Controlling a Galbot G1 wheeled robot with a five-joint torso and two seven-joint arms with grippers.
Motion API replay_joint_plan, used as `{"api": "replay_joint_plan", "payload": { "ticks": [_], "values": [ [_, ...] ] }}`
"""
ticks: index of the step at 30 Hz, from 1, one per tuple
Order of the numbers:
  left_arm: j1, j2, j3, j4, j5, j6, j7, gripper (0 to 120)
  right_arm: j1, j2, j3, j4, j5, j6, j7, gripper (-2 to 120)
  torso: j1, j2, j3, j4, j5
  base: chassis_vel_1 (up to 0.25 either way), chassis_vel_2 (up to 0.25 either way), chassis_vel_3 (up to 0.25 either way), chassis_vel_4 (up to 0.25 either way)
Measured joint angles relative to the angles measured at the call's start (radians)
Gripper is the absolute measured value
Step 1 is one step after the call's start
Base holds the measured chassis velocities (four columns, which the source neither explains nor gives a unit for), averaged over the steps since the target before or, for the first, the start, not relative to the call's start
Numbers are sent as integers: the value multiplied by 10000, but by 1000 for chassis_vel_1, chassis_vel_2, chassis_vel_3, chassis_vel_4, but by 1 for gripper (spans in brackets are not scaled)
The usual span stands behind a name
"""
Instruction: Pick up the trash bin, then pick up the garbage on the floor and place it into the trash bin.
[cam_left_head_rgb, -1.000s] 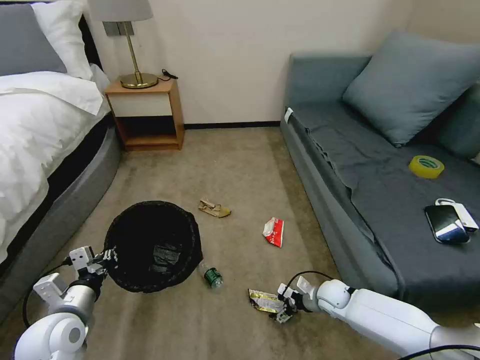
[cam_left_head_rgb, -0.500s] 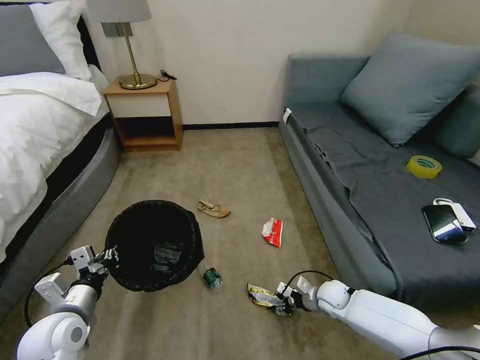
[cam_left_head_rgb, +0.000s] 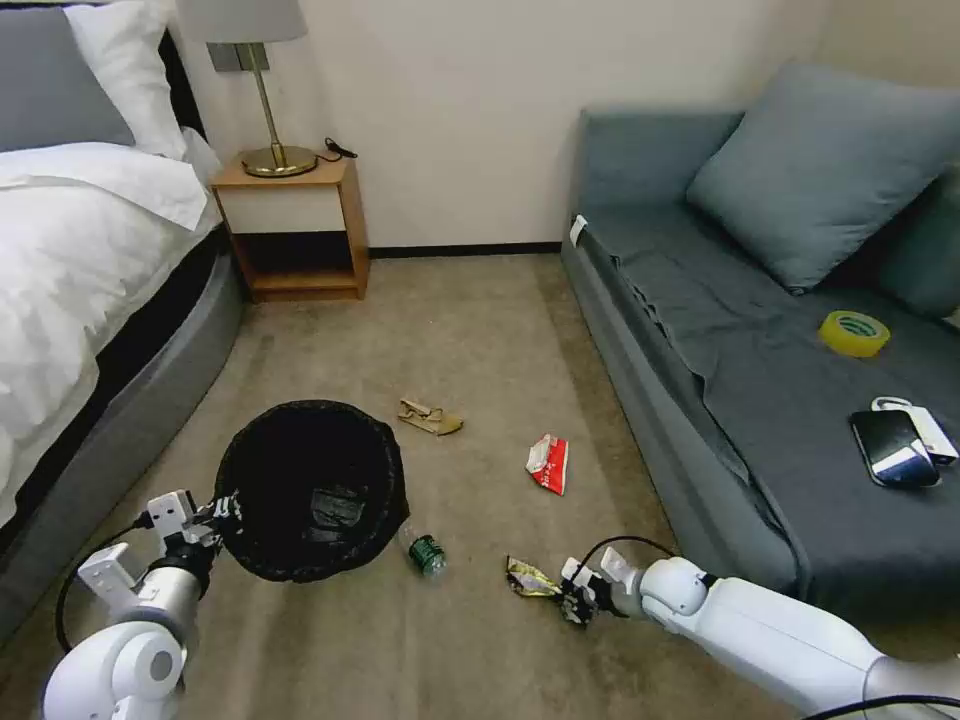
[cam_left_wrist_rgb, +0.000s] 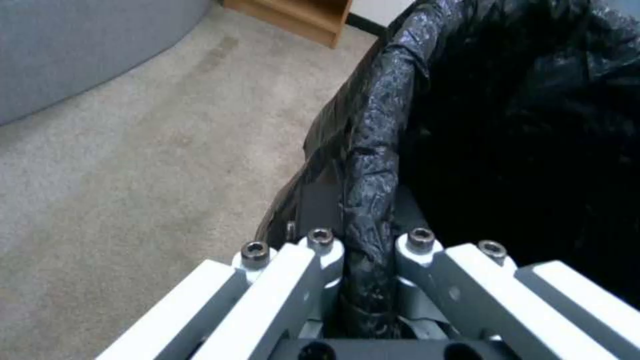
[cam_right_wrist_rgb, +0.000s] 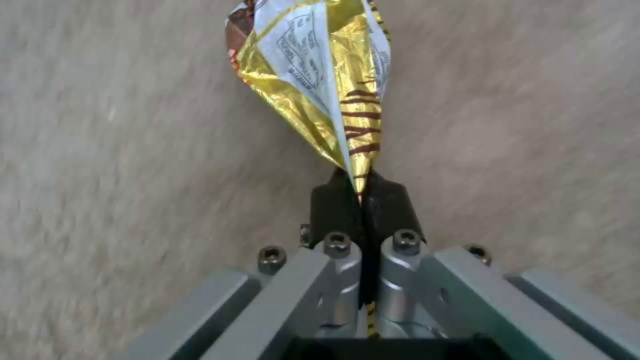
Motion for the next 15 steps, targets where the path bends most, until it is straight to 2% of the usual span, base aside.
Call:
{"api": "replay_joint_plan", "payload": {
  "ticks": [8,12,14,15],
  "values": [
    [-47,55,85,111,64,34,-19,4,-183,-235,1584,1334,251,-106,399,0,0,0,0,2,-3,0,0,0,0],
    [-84,71,235,151,35,130,-106,4,-271,-351,2869,2741,1116,-299,1074,0,0,0,0,1,-2,0,0,0,0],
    [-84,72,244,151,33,136,-108,4,-272,-355,2919,2809,1152,-312,1108,0,0,0,0,1,-2,0,0,0,0],
    [-91,78,321,151,16,178,-123,4,-273,-390,3326,3373,1514,-390,1349,0,0,1,-1,2,-2,0,0,0,0]
  ]
}}
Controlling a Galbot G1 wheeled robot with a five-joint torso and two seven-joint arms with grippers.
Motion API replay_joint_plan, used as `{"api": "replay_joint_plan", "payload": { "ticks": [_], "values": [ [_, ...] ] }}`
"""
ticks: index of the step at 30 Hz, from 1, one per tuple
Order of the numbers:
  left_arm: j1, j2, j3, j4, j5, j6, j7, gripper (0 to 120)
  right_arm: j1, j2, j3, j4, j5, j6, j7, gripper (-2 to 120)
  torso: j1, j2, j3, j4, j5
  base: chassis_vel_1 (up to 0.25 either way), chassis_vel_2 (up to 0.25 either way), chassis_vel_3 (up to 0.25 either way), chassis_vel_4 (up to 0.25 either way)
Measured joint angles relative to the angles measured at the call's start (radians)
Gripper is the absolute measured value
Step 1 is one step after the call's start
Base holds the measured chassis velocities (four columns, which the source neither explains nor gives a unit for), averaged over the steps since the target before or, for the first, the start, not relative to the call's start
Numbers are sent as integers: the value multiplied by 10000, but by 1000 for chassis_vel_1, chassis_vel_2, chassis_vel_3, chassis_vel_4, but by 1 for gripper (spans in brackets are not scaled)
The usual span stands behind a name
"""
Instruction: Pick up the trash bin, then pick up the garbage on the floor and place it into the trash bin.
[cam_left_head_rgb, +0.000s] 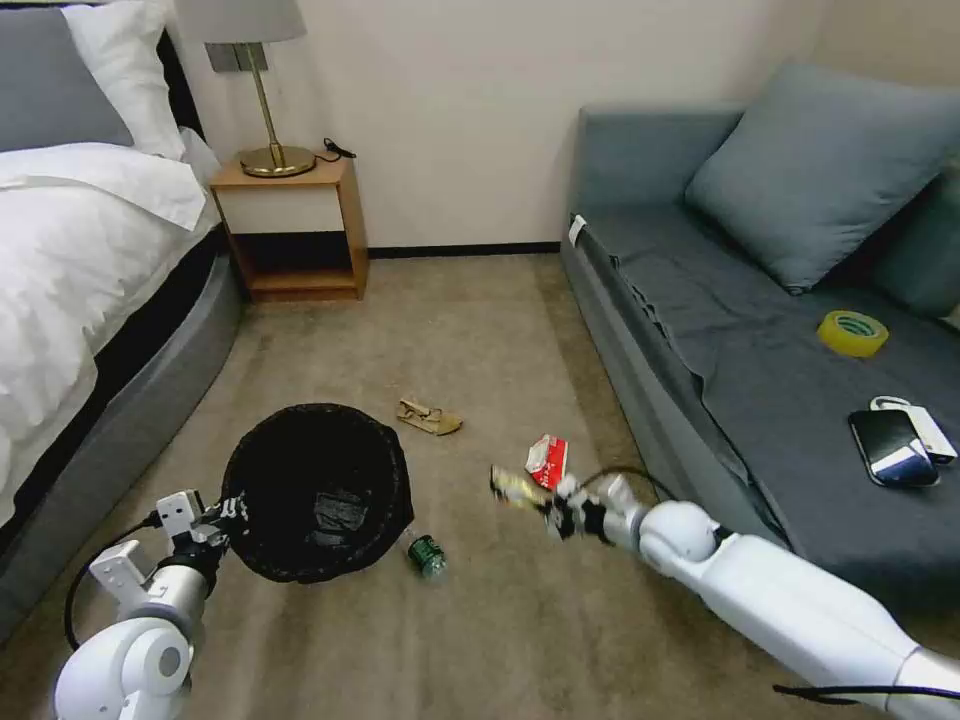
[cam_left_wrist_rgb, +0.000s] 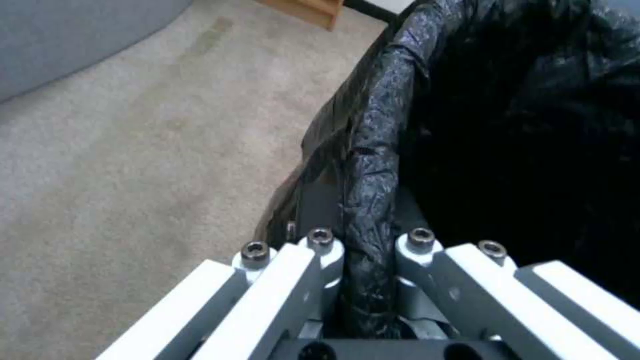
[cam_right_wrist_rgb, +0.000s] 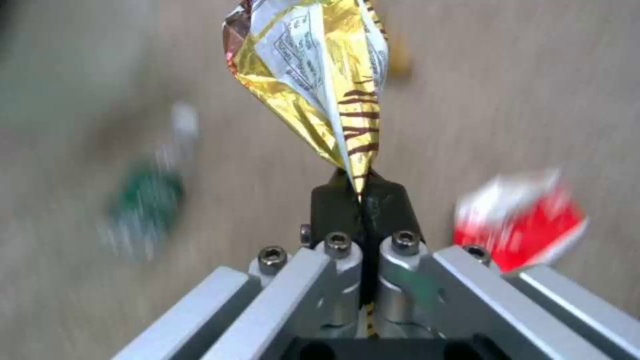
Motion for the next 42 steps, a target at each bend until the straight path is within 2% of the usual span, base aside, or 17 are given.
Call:
{"api": "replay_joint_plan", "payload": {
  "ticks": [9,14,17,27,41,42],
  "values": [
    [-52,39,390,-120,50,174,-127,4,403,-122,787,2277,1341,-36,848,0,0,0,0,-1,-1,0,0,0,0],
    [-97,68,535,-205,113,272,-226,4,816,-84,474,3337,2056,86,1208,0,0,1,-1,-1,-1,0,0,0,0],
    [-101,20,632,-315,220,329,-294,4,1178,146,-230,4044,2301,132,1452,0,0,2,-1,0,-1,0,0,0,0],
    [46,-244,662,-576,344,367,-349,4,1295,1057,-1970,3879,1841,121,1623,0,0,1,-1,0,-1,0,0,0,0],
    [122,-531,679,-742,497,320,-324,4,964,1594,-2552,3334,1176,182,1683,0,0,1,-1,-1,0,0,0,0,0],
    [126,-548,679,-754,498,312,-314,4,922,1615,-2551,3324,1139,177,1696,3,0,1,-1,-1,0,0,0,0,0]
  ]
}}
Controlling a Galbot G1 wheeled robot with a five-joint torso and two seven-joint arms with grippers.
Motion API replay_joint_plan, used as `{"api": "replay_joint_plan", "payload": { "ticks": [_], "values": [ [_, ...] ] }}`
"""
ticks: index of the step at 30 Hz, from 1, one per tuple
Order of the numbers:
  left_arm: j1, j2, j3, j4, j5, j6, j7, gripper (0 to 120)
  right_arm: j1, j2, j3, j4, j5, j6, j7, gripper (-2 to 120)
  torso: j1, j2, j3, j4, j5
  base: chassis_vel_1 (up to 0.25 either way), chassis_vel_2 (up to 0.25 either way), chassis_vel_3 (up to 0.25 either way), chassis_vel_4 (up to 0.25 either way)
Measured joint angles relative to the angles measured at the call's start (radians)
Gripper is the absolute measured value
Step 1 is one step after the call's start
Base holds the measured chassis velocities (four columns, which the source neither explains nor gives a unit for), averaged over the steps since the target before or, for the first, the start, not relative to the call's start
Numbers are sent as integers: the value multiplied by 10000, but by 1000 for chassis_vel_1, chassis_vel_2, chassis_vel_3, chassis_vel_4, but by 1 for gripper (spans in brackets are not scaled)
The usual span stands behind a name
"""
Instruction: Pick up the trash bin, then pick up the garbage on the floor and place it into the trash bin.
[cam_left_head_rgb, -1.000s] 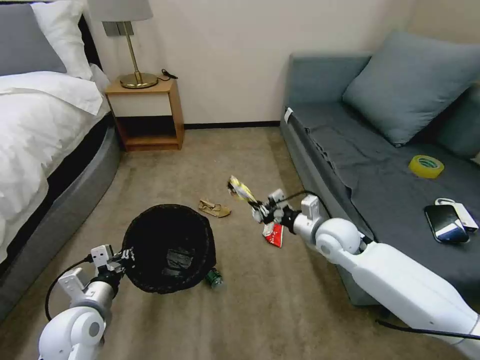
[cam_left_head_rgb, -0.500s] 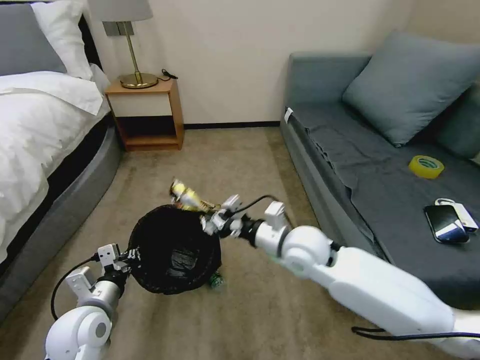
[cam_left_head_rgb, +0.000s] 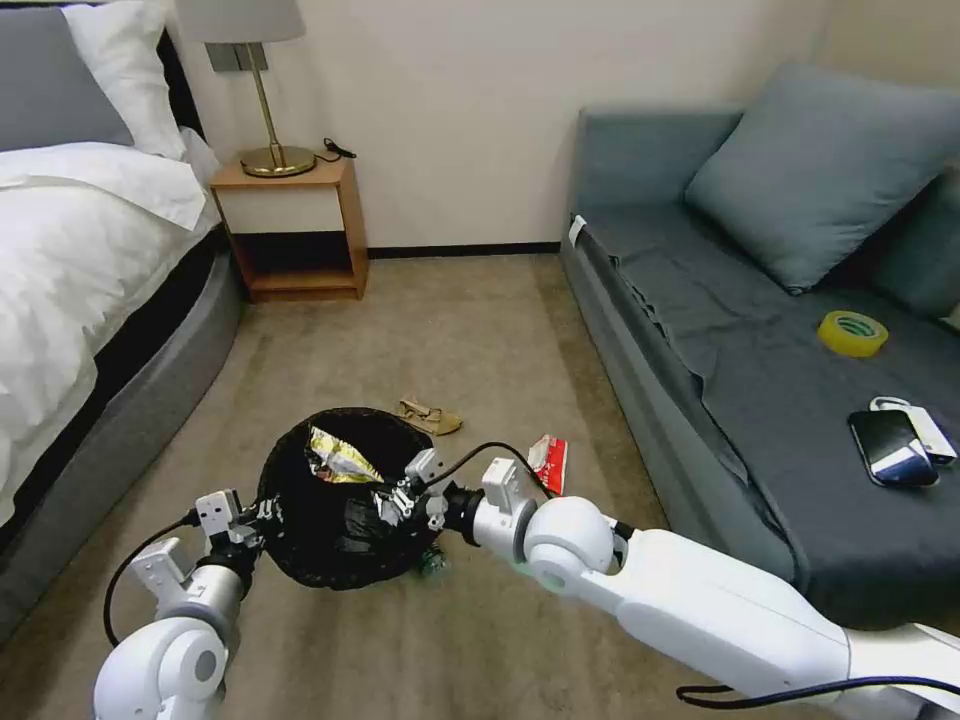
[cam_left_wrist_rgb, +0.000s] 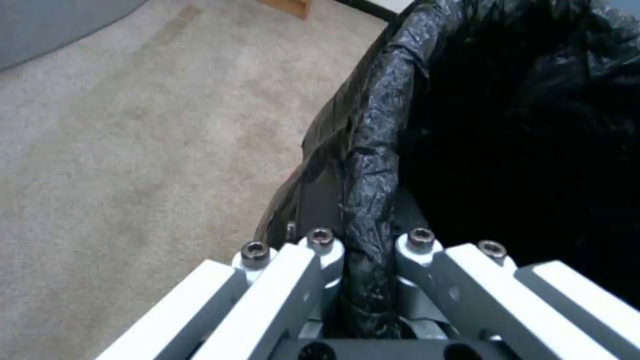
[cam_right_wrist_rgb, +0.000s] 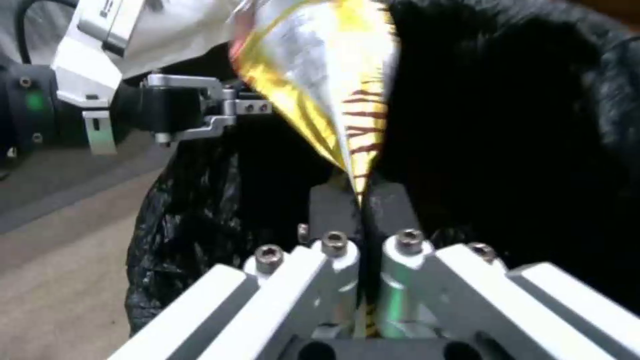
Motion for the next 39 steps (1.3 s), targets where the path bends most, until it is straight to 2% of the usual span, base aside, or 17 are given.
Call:
{"api": "replay_joint_plan", "payload": {
  "ticks": [1,3,5,9,11,14,15,18,21,23,27,34,39],
  "values": [
    [0,0,0,0,0,0,0,4,0,0,0,0,0,0,0,3,0,0,0,0,0,0,0,0,0],
    [9,-11,-4,-16,0,-5,5,4,-44,25,0,-33,-62,-7,23,13,0,0,0,0,0,0,0,0,0],
    [13,-15,-6,-23,-3,-7,12,4,-55,39,-3,-35,-78,-26,28,16,1,0,0,0,0,0,0,0,0],
    [29,-19,-51,-32,-26,-16,16,4,-65,63,-24,-35,-81,-100,29,35,0,0,0,1,0,0,0,0,0],
    [33,-19,-62,-33,-36,-16,17,4,-65,63,-25,-35,-81,-105,29,38,0,0,0,1,0,0,0,0,0],
    [38,-10,-97,-34,-61,-23,22,4,-63,52,-27,-29,-81,-116,29,54,0,0,0,0,0,0,0,0,0],
    [38,-10,-97,-34,-61,-23,22,4,-63,52,-27,-29,-81,-116,29,54,0,0,0,0,0,0,0,0,0],
    [35,-8,-105,-28,-82,-28,25,4,-67,19,-27,16,-87,-119,9,68,0,0,0,0,0,0,0,0,0],
    [32,-14,-99,-17,-81,-33,26,4,-76,9,-27,44,-87,-118,5,75,0,0,0,0,0,0,0,0,0],
    [30,-17,-95,12,-82,-39,26,4,-106,11,-26,71,-89,-105,4,86,0,0,0,0,0,0,0,0,0],
    [29,-10,-110,33,-86,-49,27,4,-138,8,53,137,-97,-93,10,97,0,0,0,0,0,0,0,0,0],
    [18,55,-242,93,-171,-63,28,4,-435,-118,924,510,-358,-2,332,100,0,0,0,2,0,0,0,0,0],
    [-23,135,-376,108,-314,-64,21,4,-1407,-431,2370,971,-1375,565,619,100,0,0,0,1,2,0,0,0,0]
  ]
}}
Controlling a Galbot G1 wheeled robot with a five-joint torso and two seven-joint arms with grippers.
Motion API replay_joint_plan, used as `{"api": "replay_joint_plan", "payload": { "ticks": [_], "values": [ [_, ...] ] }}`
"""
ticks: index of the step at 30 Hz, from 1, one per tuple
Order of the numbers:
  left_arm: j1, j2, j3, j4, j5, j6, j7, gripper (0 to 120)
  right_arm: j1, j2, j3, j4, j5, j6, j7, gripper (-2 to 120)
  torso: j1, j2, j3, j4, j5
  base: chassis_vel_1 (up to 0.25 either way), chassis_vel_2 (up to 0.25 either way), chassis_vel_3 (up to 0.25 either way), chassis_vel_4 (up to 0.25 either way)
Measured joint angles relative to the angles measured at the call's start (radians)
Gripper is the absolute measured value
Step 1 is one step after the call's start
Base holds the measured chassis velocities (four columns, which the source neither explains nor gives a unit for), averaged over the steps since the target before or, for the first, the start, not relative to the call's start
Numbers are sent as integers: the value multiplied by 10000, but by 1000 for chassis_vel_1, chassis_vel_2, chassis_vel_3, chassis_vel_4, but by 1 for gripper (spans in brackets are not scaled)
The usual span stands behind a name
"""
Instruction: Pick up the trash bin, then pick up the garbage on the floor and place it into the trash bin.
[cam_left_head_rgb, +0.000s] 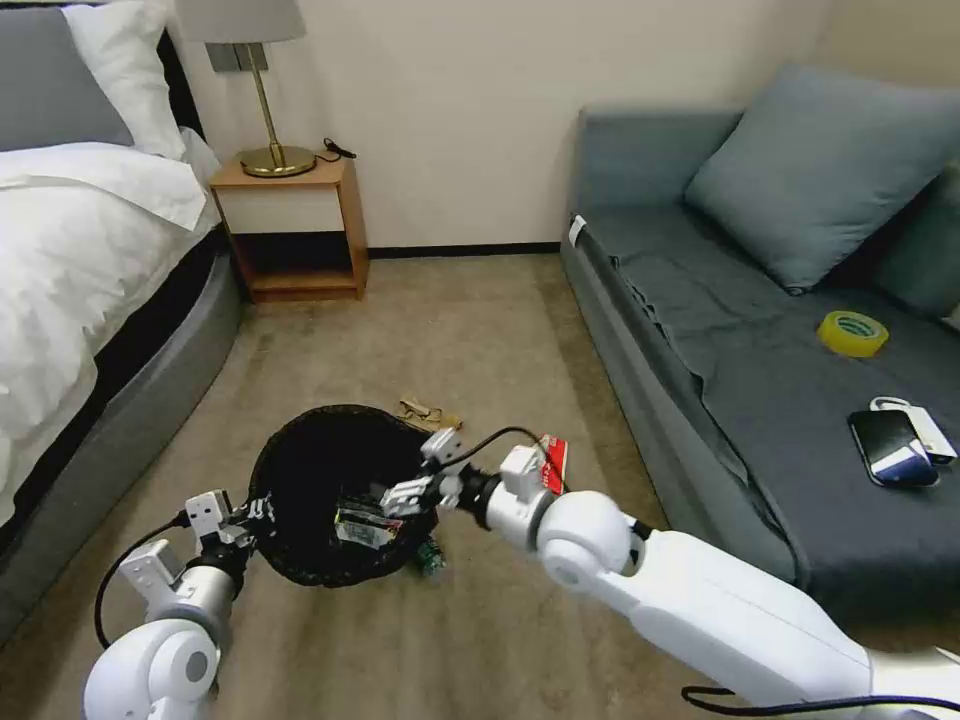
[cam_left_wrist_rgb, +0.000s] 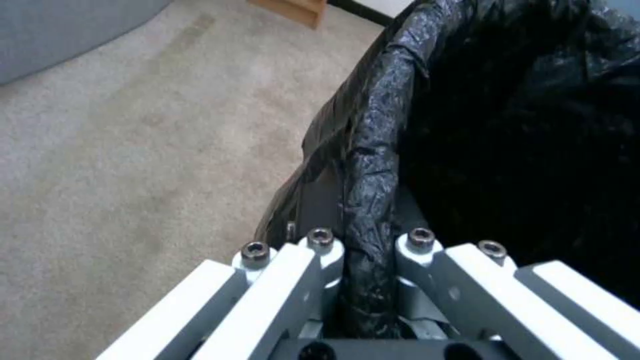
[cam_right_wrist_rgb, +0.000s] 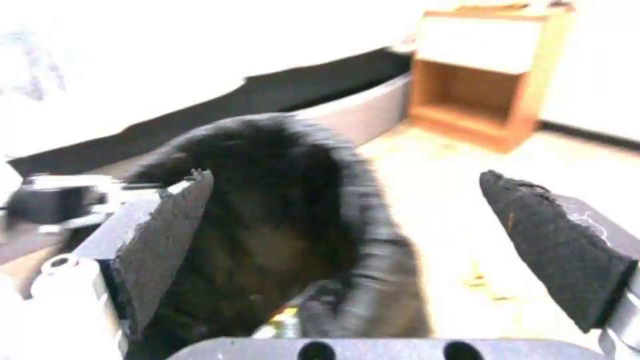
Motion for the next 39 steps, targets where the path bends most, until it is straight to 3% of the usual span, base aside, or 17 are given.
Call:
{"api": "replay_joint_plan", "payload": {
  "ticks": [5,10,12,15,20,23,28,31,39],
  "values": [
    [-25,62,-83,8,-63,0,-9,4,-999,-142,1057,346,-746,231,194,100,0,0,0,1,-2,0,0,0,0],
    [-48,114,-165,17,-96,4,-7,4,-3266,-158,3180,1114,-1679,401,293,100,0,0,0,0,0,0,0,0,0],
    [-50,121,-173,18,-97,4,-7,4,-3575,-152,3513,1209,-1830,438,295,100,0,0,-1,0,0,0,0,0,0],
    [-70,140,-167,-43,-74,5,-7,4,-5459,14,5177,1788,-2652,719,271,100,0,0,-1,0,0,0,0,0,0],
    [-76,135,-108,-107,1,4,-11,4,-6509,291,6005,2106,-3228,839,241,100,-1,1,-1,-2,0,0,0,0,0],
    [-78,125,-57,-228,65,5,-46,4,-7720,914,6942,2471,-4182,1020,98,100,0,0,-1,-2,-2,0,0,0,0],
    [-72,124,-93,-280,131,8,-64,4,-8326,1410,7223,2615,-4883,1209,-39,100,0,0,-1,-1,-2,0,0,0,0],
    [-72,115,-169,-289,152,9,-81,4,-8862,2399,7352,2663,-5515,1431,-89,100,-1,0,-1,0,-3,0,0,0,0],
    [-113,141,-308,-245,93,10,-81,4,-9314,3124,7752,2663,-6041,1708,-287,100,0,1,-1,1,-3,0,0,0,0]
  ]
}}
